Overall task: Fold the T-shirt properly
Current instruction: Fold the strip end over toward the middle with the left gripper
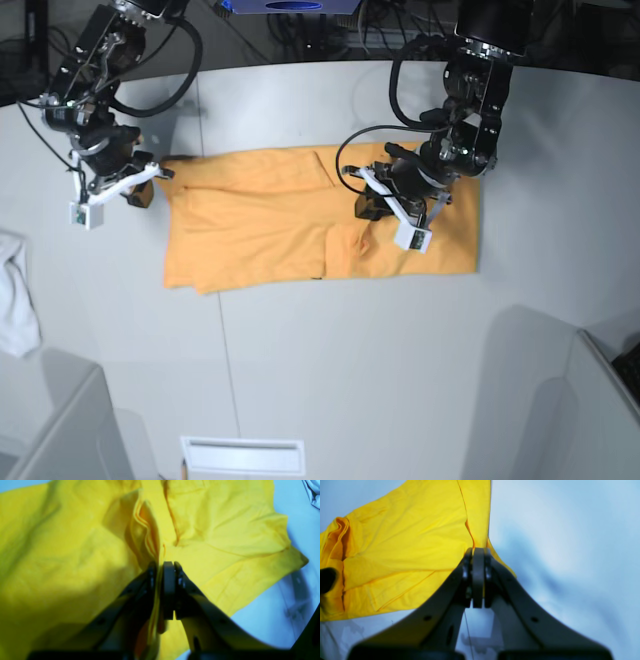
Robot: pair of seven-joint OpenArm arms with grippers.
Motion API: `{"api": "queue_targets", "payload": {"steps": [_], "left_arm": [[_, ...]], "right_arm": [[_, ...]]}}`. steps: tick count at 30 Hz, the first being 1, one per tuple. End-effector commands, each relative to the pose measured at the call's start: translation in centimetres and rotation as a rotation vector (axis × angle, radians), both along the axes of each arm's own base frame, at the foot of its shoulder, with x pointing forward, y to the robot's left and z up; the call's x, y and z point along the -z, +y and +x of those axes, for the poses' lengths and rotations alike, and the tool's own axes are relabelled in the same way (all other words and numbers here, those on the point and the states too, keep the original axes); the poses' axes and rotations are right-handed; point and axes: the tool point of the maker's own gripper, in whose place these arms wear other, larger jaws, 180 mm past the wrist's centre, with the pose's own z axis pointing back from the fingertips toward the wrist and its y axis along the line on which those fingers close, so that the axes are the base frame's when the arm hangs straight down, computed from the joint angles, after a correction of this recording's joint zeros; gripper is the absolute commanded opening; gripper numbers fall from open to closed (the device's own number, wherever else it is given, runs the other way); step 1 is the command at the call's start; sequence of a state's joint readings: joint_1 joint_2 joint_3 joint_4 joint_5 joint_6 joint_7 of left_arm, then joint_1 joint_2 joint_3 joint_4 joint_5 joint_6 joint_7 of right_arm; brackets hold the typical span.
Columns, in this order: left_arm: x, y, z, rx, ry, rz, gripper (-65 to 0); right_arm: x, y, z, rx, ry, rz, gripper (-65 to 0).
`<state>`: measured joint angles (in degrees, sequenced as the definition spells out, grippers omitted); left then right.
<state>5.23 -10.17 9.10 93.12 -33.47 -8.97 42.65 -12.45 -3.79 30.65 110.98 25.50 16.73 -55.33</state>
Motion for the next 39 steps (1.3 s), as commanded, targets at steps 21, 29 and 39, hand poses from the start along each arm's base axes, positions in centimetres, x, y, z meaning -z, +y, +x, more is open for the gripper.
{"api": "queue_targets", "payload": {"steps": [21,29,39], "left_arm": [[-0.9,-1.6,-0.2,0.038,-0.026,-0.033,-22.7],[-0.3,-8.3,-4.1,0.249,0.010,-0.062,-20.7],[-3.4,-4.2,-3.1,0.110,-0.071,-0.071,-20.9]], "right_arm": [[-1.1,0.0,0.7,-0.007,-0.047,-0.005,-65.0],[-1.1,-0.1,0.8,-0.004,-0.049,-0.006,-65.0],[-1.7,0.0,1.5,-0.008,-0.070,-0.007,-65.0]]}}
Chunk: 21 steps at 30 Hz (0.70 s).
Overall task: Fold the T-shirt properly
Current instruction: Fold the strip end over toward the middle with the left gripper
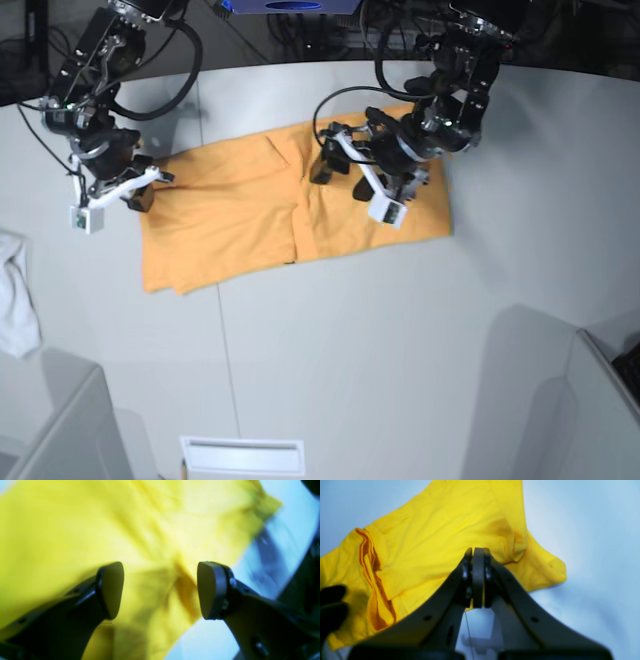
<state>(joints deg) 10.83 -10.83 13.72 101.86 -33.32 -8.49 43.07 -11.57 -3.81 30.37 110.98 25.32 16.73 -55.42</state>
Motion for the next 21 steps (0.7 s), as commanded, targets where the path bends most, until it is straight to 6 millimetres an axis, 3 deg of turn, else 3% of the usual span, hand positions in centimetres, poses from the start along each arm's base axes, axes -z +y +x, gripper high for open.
{"api": "queue_targets", "payload": {"steps": [1,2,4,7,8,13,17,21], "left_arm": [[-2.4,0.2,0.7,-0.022,-0.070,-0.039,-21.1],[-2.9,1.1,0.6,-0.048,-0.081,-0.037,-21.9],[-2.8,3.0,0.3,-0.096,-0.080,-0.016,-30.4],[-0.8,5.5,0.2,-0.158,-0.029,0.017,-60.1],[0.1,6.0,0.0,-0.171,-0.004,0.025,-65.0],[4.0,7.4,0.9,-0.205,0.087,0.057,-65.0],[5.0,8.8,1.7,-0.221,0.096,0.108,-65.0],[5.1,13.0,2.6,-0.271,0.058,0.247,-65.0]], "right_arm": [[-1.6,-0.1,1.2,-0.002,-0.065,-0.006,-65.0],[-1.8,-0.2,1.5,0.001,-0.073,-0.007,-65.0],[-2.0,-0.4,1.7,0.002,-0.079,-0.011,-65.0],[-2.5,-0.5,2.3,0.002,-0.098,-0.014,-65.0],[-2.6,-0.5,2.4,0.002,-0.100,-0.014,-65.0],[-2.9,-0.2,2.8,-0.004,-0.112,-0.010,-65.0],[-2.8,-0.2,2.8,-0.002,-0.109,-0.009,-65.0],[-1.9,-0.2,3.2,-0.003,-0.074,0.014,-65.0]]}}
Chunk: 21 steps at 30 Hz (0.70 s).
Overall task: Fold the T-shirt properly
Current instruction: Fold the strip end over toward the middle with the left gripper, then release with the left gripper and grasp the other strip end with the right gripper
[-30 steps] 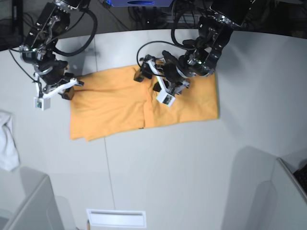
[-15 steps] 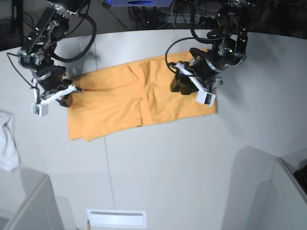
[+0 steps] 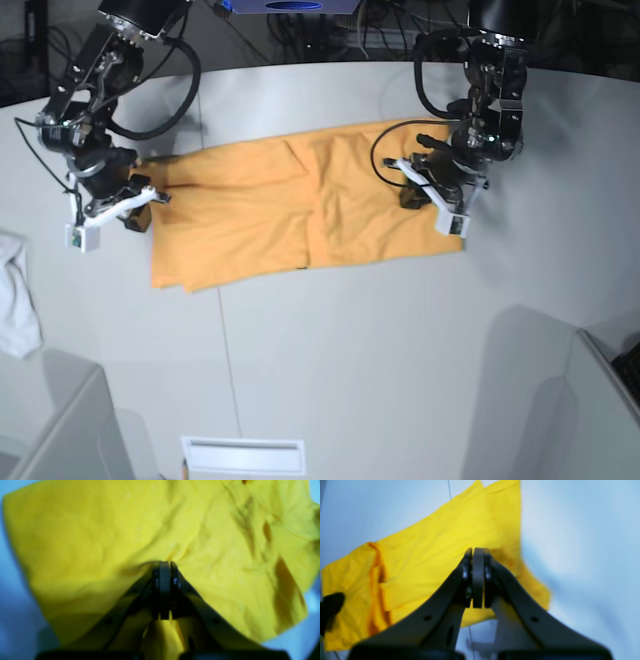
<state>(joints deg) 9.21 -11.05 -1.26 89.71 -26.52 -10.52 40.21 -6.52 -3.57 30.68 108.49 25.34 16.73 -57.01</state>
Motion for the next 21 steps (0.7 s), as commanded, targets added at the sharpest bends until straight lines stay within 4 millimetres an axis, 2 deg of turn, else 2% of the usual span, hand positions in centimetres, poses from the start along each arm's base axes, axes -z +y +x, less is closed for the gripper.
{"api": "queue_targets", "payload": {"steps": [1,3,5,8,9,10,12,13,17,18,21], "left_arm": [[0.2,2.3,0.1,-0.028,0.015,0.079,-65.0],[-0.1,3.8,0.4,-0.056,0.005,0.105,-65.0],[-1.0,4.5,1.7,-0.068,-0.021,0.114,-65.0],[-1.5,6.3,2.6,-0.075,-0.034,0.147,-65.0],[-2.0,6.5,3.1,-0.075,-0.050,0.153,-65.0],[-2.4,6.6,3.5,-0.075,-0.060,0.154,-65.0],[-3.3,6.6,4.5,-0.077,-0.088,0.155,-65.0],[-3.9,7.3,5.1,-0.086,-0.104,0.164,-65.0],[-7.4,9.6,6.3,-0.151,-0.196,0.178,-65.0],[-8.0,10.0,6.1,-0.161,-0.212,0.183,-65.0],[-8.6,12.2,3.7,-0.184,-0.223,0.211,-65.0]], "right_arm": [[-0.5,0.0,1.0,-0.008,-0.016,0.012,-65.0],[1.1,0.5,1.3,-0.021,0.049,0.052,-65.0],[2.0,0.7,1.3,-0.025,0.086,0.079,-65.0],[2.1,1.4,1.2,-0.025,0.094,0.128,-41.3],[1.9,2.1,1.4,-0.036,0.082,0.174,-35.1],[1.7,2.6,1.5,-0.047,0.067,0.218,-32.3],[1.7,3.9,2.3,-0.066,0.042,0.332,-32.7],[1.6,3.9,3.1,-0.072,0.038,0.370,-33.8],[3.9,4.2,4.3,-0.071,0.107,0.473,-35.7],[4.5,4.1,4.3,-0.068,0.122,0.480,-35.7],[6.1,4.5,3.7,-0.060,0.173,0.504,-35.7]]}}
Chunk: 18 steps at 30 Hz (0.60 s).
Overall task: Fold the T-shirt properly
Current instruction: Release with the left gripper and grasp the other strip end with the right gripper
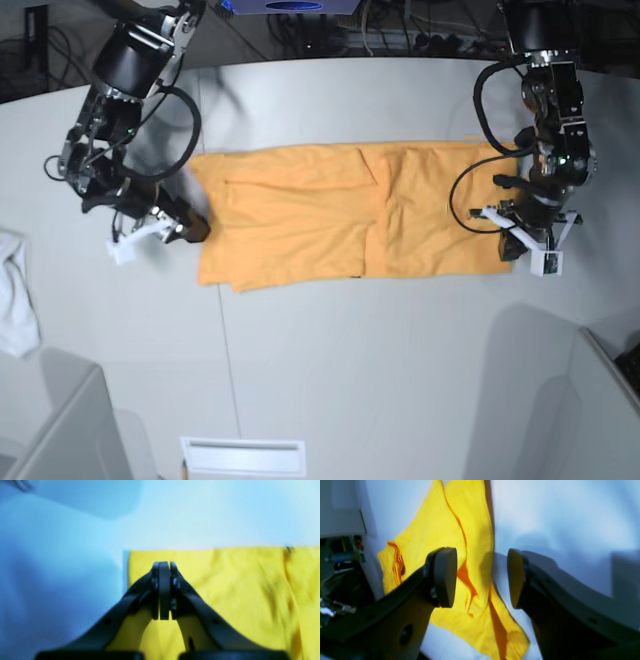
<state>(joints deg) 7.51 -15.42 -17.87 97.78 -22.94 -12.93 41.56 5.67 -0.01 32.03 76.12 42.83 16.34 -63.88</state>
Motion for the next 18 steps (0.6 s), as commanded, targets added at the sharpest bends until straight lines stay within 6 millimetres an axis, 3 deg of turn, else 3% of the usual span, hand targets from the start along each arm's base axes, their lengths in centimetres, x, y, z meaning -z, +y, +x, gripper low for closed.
{"api": "queue_targets", "payload": {"steps": [1,5,7,11,14,18], "left_arm": [[-0.6,1.7,-0.8,-0.023,-0.009,0.025,-65.0],[-0.6,5.6,-3.5,-0.092,-0.007,0.035,-65.0],[-0.7,6.9,-4.2,-0.111,-0.008,0.043,-65.0],[0.8,9.2,-6.3,-0.168,0.041,0.039,-65.0],[1.2,10.0,-6.8,-0.194,0.051,0.034,-65.0],[1.9,10.7,-7.0,-0.220,0.067,0.019,-65.0]], "right_arm": [[-1.0,-0.4,1.1,0.007,-0.044,-0.001,-35.7],[-0.4,-1.7,0.8,0.005,-0.025,-0.029,-35.7],[0.2,-0.9,0.5,-0.040,-0.005,-0.040,-35.6],[2.2,0.8,-1.3,-0.101,0.050,-0.034,-35.7],[2.7,1.8,-2.0,-0.132,0.056,-0.040,-35.7],[2.8,4.6,-2.2,-0.179,0.054,-0.010,-35.7]]}}
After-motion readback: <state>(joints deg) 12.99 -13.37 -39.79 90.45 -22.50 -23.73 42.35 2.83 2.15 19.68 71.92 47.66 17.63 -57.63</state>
